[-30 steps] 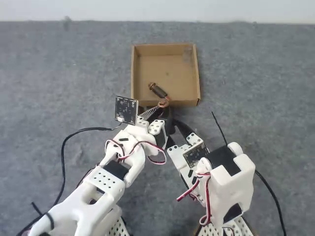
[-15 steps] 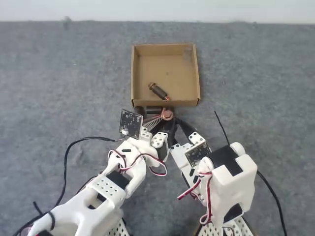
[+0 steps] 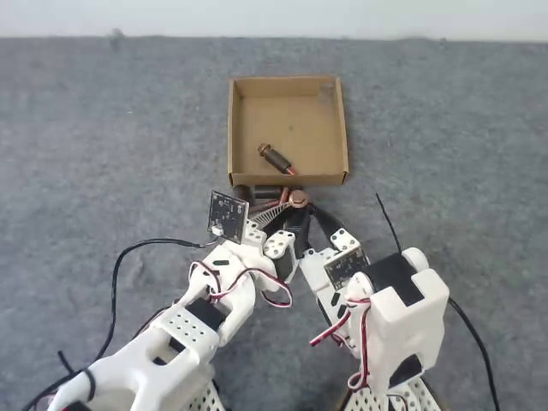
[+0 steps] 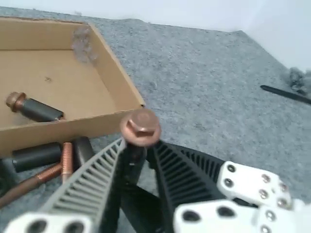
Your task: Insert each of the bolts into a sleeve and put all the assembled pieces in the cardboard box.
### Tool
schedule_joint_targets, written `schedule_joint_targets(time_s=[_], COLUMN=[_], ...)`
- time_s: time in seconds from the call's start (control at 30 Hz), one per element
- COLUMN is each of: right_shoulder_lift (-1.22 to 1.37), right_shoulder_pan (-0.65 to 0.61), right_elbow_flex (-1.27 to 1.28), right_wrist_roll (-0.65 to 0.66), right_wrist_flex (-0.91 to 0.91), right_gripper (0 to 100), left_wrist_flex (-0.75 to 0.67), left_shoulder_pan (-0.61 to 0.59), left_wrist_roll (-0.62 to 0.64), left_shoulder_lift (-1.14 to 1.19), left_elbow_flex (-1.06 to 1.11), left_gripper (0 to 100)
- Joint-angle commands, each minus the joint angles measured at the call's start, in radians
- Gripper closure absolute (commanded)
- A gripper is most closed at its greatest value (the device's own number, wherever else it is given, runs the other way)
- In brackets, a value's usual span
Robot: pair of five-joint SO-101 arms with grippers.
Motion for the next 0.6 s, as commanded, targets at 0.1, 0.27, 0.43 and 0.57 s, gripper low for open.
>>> schedule_joint_targets(time_s=[0.1,0.27,0.43,0.57], right_shoulder_lift=[-0.05,-0.05,-0.05,-0.05], right_shoulder_pan=[0.005,0.007,0.021,0.021], right_elbow_flex=[0.025,0.025,0.015,0.015], right_wrist_roll=[0.006,0.009,0.006,0.005], right_wrist_flex=[-0.024,-0.024,-0.019,-0.019], right_gripper=[99.2,99.2,99.2,99.2], left_wrist_flex=[-0.038,-0.041,-0.04,-0.038], left_shoulder_pan=[-0.02,-0.017,-0.055,-0.092], left_wrist_roll=[0.058,0.063,0.061,0.06], left_shoulder_lift=[-0.014,-0.015,-0.015,-0.015], left_elbow_flex=[-0.018,-0.018,-0.039,-0.044], left_gripper=[88,88,88,88])
